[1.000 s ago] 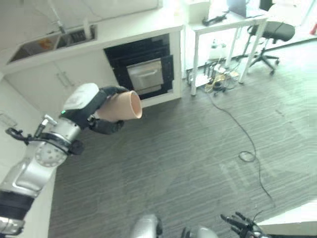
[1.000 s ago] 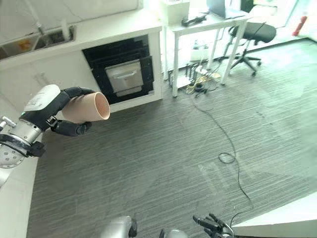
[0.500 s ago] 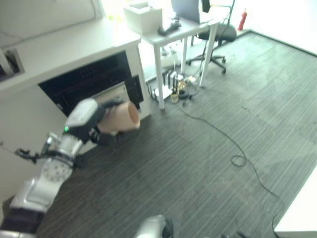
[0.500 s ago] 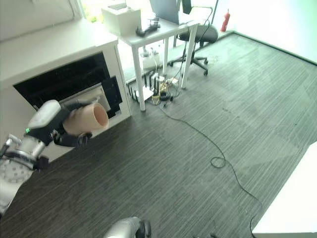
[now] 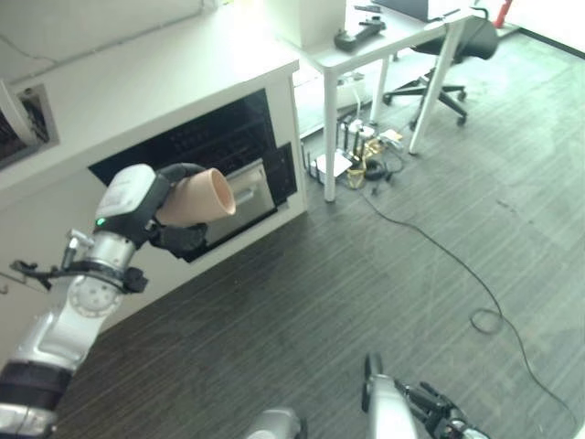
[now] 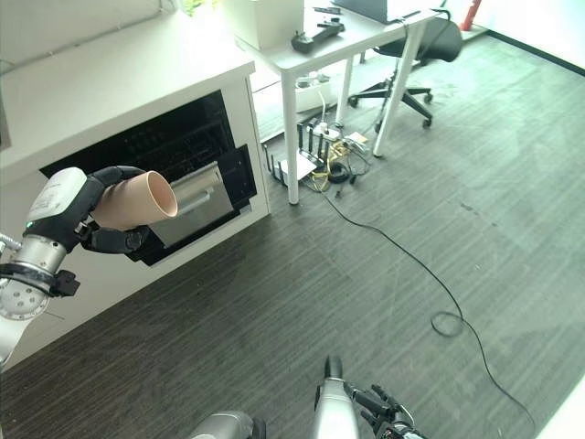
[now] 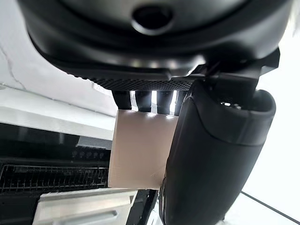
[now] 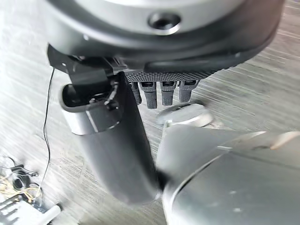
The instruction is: Place the dishes in the dishwasher.
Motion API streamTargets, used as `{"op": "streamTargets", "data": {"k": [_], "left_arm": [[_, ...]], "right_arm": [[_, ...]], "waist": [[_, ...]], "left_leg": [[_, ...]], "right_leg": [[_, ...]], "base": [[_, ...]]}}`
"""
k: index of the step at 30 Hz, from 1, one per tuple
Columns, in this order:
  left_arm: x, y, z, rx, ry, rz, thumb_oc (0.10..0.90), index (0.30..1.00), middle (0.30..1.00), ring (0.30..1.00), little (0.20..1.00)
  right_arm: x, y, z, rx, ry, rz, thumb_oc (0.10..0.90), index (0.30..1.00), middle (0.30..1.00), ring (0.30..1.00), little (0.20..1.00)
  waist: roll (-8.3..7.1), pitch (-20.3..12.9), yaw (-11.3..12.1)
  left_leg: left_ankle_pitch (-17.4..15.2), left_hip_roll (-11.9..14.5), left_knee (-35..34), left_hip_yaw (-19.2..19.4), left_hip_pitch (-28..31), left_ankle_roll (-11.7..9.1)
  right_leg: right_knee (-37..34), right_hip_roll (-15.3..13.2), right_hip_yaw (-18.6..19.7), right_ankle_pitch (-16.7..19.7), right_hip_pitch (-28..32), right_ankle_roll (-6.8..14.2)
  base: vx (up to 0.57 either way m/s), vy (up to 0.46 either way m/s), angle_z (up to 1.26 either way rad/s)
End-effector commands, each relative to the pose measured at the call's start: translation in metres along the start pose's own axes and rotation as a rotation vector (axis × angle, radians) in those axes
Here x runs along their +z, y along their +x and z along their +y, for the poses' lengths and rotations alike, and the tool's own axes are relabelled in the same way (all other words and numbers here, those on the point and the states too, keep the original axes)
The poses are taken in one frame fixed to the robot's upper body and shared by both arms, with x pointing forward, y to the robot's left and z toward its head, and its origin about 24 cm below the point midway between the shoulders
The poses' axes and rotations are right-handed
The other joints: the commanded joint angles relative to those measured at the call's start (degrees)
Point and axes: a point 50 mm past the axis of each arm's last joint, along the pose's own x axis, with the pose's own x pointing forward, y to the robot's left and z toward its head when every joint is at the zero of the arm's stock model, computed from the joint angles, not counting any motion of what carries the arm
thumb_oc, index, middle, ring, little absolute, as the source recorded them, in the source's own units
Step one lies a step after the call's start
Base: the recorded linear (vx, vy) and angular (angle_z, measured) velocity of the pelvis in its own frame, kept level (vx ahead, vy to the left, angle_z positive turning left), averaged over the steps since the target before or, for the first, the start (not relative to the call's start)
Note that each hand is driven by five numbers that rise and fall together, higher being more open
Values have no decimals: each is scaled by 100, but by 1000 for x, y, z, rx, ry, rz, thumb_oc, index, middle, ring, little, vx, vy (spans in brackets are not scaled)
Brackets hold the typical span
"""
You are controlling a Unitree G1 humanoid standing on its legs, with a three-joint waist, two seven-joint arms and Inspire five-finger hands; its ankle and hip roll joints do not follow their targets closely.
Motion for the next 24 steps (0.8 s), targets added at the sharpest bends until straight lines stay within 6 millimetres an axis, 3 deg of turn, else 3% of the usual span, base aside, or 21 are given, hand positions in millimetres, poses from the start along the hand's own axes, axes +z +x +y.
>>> {"op": "streamTargets", "data": {"k": [1, 2, 4, 5, 6, 9, 10, 11, 12, 13, 15, 17, 18, 19, 22, 24], "left_arm": [[38, 20, 79, 364, 35, -178, 400, 300, 300, 300, 300], [40, 19, 83, 379, 38, -187, 400, 300, 300, 300, 300], [43, 19, 89, 386, 25, -211, 400, 300, 300, 300, 300], [43, 19, 90, 387, 24, -216, 400, 300, 300, 300, 300], [46, 20, 93, 385, 16, -236, 400, 300, 300, 300, 300], [46, 20, 93, 385, 15, -237, 400, 300, 300, 300, 300], [51, 22, 95, 382, 3, -277, 400, 300, 300, 300, 300], [52, 23, 93, 382, 2, -288, 400, 300, 300, 300, 300], [58, 24, 90, 385, 0, -319, 400, 300, 300, 300, 300], [64, 25, 85, 388, -5, -359, 400, 300, 300, 300, 300], [62, 20, 72, 391, 16, -332, 400, 300, 300, 300, 300], [62, 17, 69, 405, 31, -334, 400, 300, 300, 300, 300], [64, 16, 71, 422, 55, -322, 400, 300, 300, 300, 300], [66, 18, 73, 426, 69, -317, 400, 300, 300, 300, 300], [65, 23, 76, 423, 66, -304, 400, 300, 300, 300, 300], [65, 28, 77, 419, 60, -311, 400, 300, 300, 300, 300]], "right_arm": [[14, -4, -19, -37, -71, -49, 800, 900, 900, 900, 900], [30, -3, -19, -14, -50, -109, 800, 900, 900, 900, 900], [41, -4, -20, -14, -40, -147, 800, 900, 900, 900, 900], [43, -4, -21, -14, -38, -152, 800, 900, 900, 900, 900], [45, -5, -25, -24, -20, -160, 800, 900, 900, 900, 900], [45, -5, -25, -24, -20, -160, 800, 900, 900, 900, 900], [42, -7, -35, -57, 11, -150, 800, 900, 900, 900, 900], [38, -8, -37, -66, 9, -135, 800, 900, 900, 900, 900], [30, -9, -41, -88, 22, -119, 800, 900, 900, 900, 900], [25, -10, -43, -113, 55, -113, 800, 900, 900, 900, 900], [13, -9, -38, -124, 56, -79, 800, 900, 900, 900, 900], [7, -9, -35, -111, 41, -67, 800, 900, 900, 900, 900], [3, -8, -29, -100, 8, -59, 800, 900, 900, 900, 900], [2, -8, -27, -91, 18, -59, 800, 900, 900, 900, 900], [5, -7, -23, -65, 13, -68, 800, 900, 900, 900, 900], [5, -7, -20, -49, -8, -72, 800, 900, 900, 900, 900]], "waist": [[-72, -325, -104], [-43, -364, -68], [-38, -399, -104], [-35, -404, -118], [-36, -371, -141], [0, -369, -143], [80, -300, -94], [147, -267, -55], [198, -163, -125], [220, -148, -246], [282, -167, -98], [353, -191, -74], [416, -204, -24], [465, -177, -42], [489, -108, -139], [477, -49, -240]], "left_leg": [[321, -151, -102, 424, 84, 665], [784, -75, 140, 433, -11, 509], [1159, 40, 718, 748, -259, 376], [1183, 67, 842, 795, -335, 358], [1203, 146, 1191, 1100, -520, 319], [1150, 187, 1246, 1080, -527, 306], [768, -207, 652, 1413, -756, 478], [601, -535, 43, 1364, -732, 634], [606, -460, -102, 1999, -918, 682], [471, -84, -102, 2587, -962, 726], [538, -267, -102, 2109, -1233, 782], [439, -119, -102, 2196, -1217, 765], [426, -118, -102, 2027, -1196, 839], [370, -103, -102, 1977, -1159, 973], [283, -129, -102, 1879, -1079, 1159], [333, -90, -102, 1847, -1043, 1164]], "right_leg": [[-622, 4, -172, -159, 485, 485], [-622, 107, -317, -325, 562, 326], [-622, 111, -528, -489, 639, 152], [-622, 108, -576, -515, 647, 122], [-622, 74, -749, -599, 734, 41], [-622, 111, -769, -620, 754, 39], [-622, 96, -1050, -675, 874, 31], [-622, 152, -1072, -653, 899, 114], [-622, 160, -1221, -729, 1036, 109], [-622, 177, -1296, -964, 1255, 148], [-622, 337, -1118, -1020, 1339, 182], [-622, 389, -1301, -1135, 1439, 184], [-584, 525, -1326, -1033, 1599, 219], [243, 422, -1317, -989, 1402, 313], [1315, 155, -1094, -853, 915, 435], [939, 91, -1022, -555, 728, 375]], "base": [[359, -373, 53], [291, -335, 46], [159, -239, 26], [89, -191, 15], [56, -105, 39], [48, -27, 54], [179, 37, 20], [211, 41, 30], [145, 87, 75], [87, 90, 131], [83, 115, 117], [53, 95, -52], [106, 156, -70], [102, 141, -5], [59, 75, 13], [37, -94, 35]]}}
